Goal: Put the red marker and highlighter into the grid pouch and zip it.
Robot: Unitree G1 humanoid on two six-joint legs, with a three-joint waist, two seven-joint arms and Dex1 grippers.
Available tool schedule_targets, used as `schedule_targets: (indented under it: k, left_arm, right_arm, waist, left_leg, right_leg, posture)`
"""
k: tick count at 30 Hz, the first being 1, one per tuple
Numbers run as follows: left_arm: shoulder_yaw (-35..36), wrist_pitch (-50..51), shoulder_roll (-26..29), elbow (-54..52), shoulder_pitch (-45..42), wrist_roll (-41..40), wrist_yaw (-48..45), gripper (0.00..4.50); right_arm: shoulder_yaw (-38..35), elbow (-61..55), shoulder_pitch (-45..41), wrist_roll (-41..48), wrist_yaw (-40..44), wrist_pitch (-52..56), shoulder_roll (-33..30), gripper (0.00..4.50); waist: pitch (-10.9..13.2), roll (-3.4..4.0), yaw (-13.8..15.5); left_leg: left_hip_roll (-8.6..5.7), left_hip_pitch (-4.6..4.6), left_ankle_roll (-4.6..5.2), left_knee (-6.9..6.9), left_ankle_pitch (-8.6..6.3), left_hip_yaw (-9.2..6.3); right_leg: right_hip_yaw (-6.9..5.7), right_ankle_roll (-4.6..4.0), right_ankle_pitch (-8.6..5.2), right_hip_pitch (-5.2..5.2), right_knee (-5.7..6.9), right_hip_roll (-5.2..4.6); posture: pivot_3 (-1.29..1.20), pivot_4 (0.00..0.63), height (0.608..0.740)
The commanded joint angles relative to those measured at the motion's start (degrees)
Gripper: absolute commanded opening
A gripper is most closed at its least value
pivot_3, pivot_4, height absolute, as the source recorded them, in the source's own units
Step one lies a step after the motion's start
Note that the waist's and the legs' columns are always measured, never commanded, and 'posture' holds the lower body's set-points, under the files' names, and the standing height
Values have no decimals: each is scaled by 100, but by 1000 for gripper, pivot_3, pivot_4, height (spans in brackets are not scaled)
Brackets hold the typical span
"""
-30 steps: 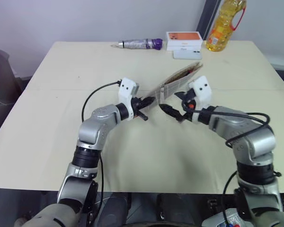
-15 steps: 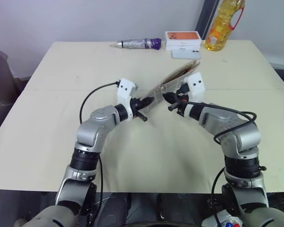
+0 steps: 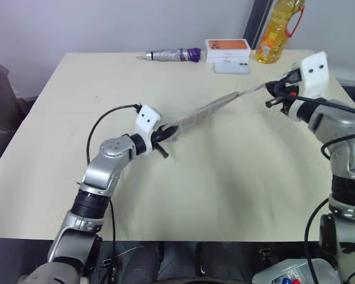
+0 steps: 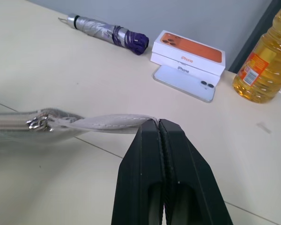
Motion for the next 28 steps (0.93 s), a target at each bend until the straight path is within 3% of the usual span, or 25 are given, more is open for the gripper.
schedule_targets:
  k: [1,3,6,8,10,11,12,22,28]
  left_arm:
    - [6,28,140,-15,115,134,-14,0]
    - [69,145,106,-81,150,-29,-82,0]
    - [141,304,79,-191,190,-174,-120,1073]
    - [145,355,101,-261,218,-178,-135,2012]
    - [192,412,159,-317,270,-159,-92,3169]
    - [234,453,191,-356,309,-172,-80,3608]
    - [304,531,225,-419,363,-245,-96,3997]
    - [1462,779,668,-808,1050,-544,339,3997]
    - [2232,407,1304,-736,1652,-406,438,3997]
  right_arm:
    - [-104,-157,32,-113,-35,-51,-106,57]
    - [29,-291,198,7,228,38,-181,57]
    - [186,-554,482,207,604,250,-282,865]
    - [237,-671,599,227,694,284,-312,1755]
    - [308,-813,777,253,817,353,-380,2941]
    - [329,-881,878,260,893,362,-430,3357]
    - [329,-932,968,254,950,361,-480,3404]
    - [-301,-855,1750,149,1285,-503,-787,3404]
    - [-886,-231,2369,158,1683,-1427,-799,3404]
  waist:
    - [0,0,5]
    - [0,0,13]
    - [0,0,11]
    - [0,0,1]
    - [1,0,9]
    - [1,0,16]
    - [1,0,18]
    - [1,-1,27]
    - [2,-2,19]
  left_leg:
    - [0,0,0,0,0,0]
    - [0,0,0,0,0,0]
    - [0,-1,1,1,0,0]
    - [0,-1,1,0,-1,-1]
    - [0,-1,1,0,-1,-1]
    - [0,-3,1,0,-1,-2]
    - [0,-4,1,1,-1,-3]
    - [0,-9,2,1,-1,-5]
    - [1,-8,3,-1,-2,-3]
  right_leg:
    - [0,0,0,1,0,0]
    - [0,0,0,1,0,0]
    - [0,0,0,1,0,0]
    - [0,0,0,0,0,0]
    - [0,0,0,-1,0,0]
    - [-1,0,0,-1,0,0]
    - [0,0,0,-1,0,0]
    - [1,0,0,-3,-6,-3]
    - [1,0,0,-1,-10,-3]
  posture:
    - [0,150,740]
    - [0,150,740]
    - [0,150,740]
    - [0,150,740]
    - [0,150,740]
    - [0,150,740]
    - [0,150,740]
    - [0,150,740]
    - [0,150,740]
